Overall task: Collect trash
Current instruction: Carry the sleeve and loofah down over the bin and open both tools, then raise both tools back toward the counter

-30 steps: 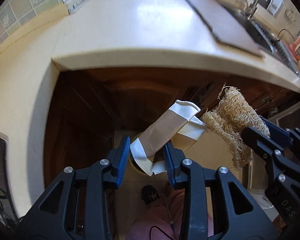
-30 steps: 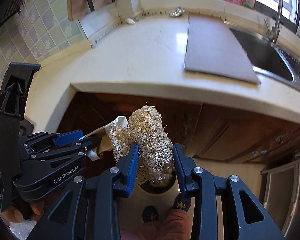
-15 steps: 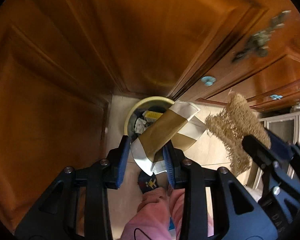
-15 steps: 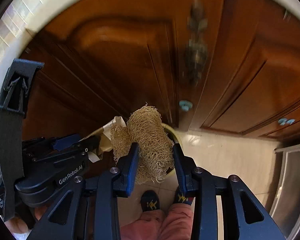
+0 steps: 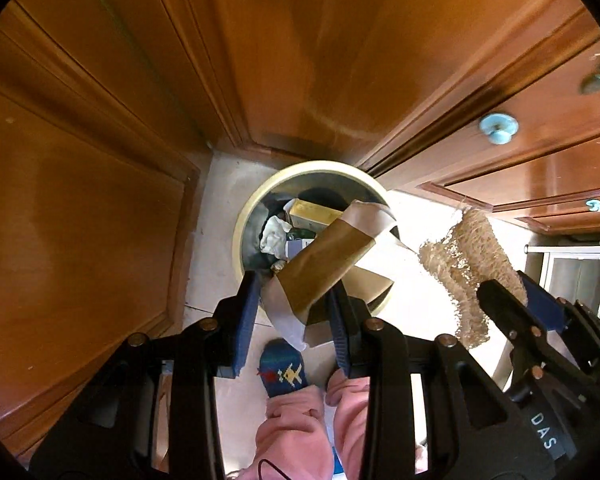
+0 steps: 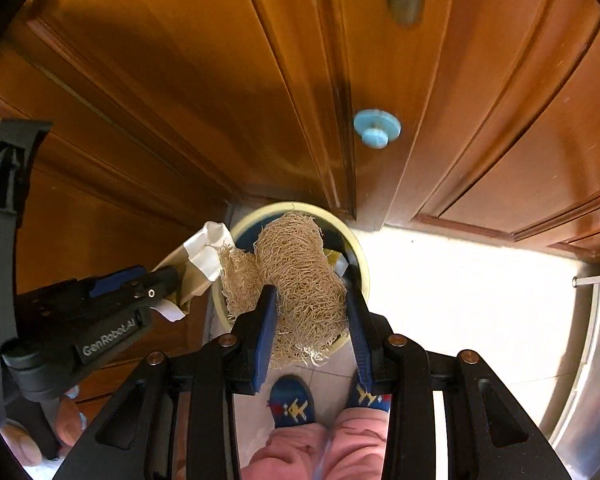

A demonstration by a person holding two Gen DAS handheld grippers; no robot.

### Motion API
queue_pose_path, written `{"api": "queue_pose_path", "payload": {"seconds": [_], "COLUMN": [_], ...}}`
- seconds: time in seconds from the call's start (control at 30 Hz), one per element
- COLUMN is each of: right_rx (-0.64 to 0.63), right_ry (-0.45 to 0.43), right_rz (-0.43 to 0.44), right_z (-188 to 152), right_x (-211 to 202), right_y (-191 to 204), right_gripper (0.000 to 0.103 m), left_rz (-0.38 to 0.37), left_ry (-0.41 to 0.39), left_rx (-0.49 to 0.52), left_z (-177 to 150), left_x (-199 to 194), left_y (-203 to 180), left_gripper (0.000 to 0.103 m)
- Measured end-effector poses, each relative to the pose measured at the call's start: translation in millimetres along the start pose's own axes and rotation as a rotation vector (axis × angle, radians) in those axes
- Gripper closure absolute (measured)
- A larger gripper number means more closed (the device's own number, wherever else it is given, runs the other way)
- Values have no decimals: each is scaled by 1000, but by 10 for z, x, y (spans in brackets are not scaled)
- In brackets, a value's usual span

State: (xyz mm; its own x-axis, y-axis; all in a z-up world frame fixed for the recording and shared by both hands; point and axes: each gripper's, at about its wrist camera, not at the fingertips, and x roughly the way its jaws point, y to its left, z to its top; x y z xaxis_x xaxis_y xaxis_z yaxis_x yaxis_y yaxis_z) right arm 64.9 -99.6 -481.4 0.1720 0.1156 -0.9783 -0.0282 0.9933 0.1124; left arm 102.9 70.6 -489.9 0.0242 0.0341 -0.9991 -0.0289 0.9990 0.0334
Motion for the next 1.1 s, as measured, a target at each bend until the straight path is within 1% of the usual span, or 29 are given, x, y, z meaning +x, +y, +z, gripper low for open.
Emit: {"api": "queue_pose_path", "payload": {"seconds": [0.1,0.27,0.3,0.37,0.4,0.43,0.47,0.5,0.53,0.57,0.67,0.77,0.9,1.0,1.1], "right_rx": [0,-6,-7,-11,-13,-15,-17,-18,-17,-17,-20,-21,-15,-10,-4], "right_ry": [22,41,43,43,46,49,51,55,59,67,73,77,77,74,66], "right_rz": [6,15,20,24,26,28,30,31,34,39,39,44,50,52,53], "right_z": [16,38,63,56,63,74,95,103,101,86,96,87,97,85,73], "right_x": [196,345,363,372,409,422,427,442,480,532,552,579,539,507,364], "right_y": [-15,-33,-29,-57,-87,-78,-68,-61,-51,-58,-26,-23,-28,-47,-20], "right_gripper": [68,66,66,66,65,64,63,62,60,59,59,59,53,52,52], "left_rz": [-7,-9,-11,-15,-12,-9,-6,-2,2,8,35,37,41,40,39], "left_ry": [12,33,38,45,49,52,51,49,44,39,34,38,35,31,28], "left_rx": [-2,3,2,0,1,5,10,13,16,21,28,16,6,3,2], "left_z": [33,51,44,51,55,61,69,73,75,81,88,95,93,87,84], "left_x": [123,215,239,259,315,313,343,355,356,338,340,363,307,229,126], "left_y": [33,102,108,129,138,135,132,123,114,109,103,114,148,142,136], "left_gripper": [73,72,69,67,62,52,46,36,29,27,24,21,20,20,20]}}
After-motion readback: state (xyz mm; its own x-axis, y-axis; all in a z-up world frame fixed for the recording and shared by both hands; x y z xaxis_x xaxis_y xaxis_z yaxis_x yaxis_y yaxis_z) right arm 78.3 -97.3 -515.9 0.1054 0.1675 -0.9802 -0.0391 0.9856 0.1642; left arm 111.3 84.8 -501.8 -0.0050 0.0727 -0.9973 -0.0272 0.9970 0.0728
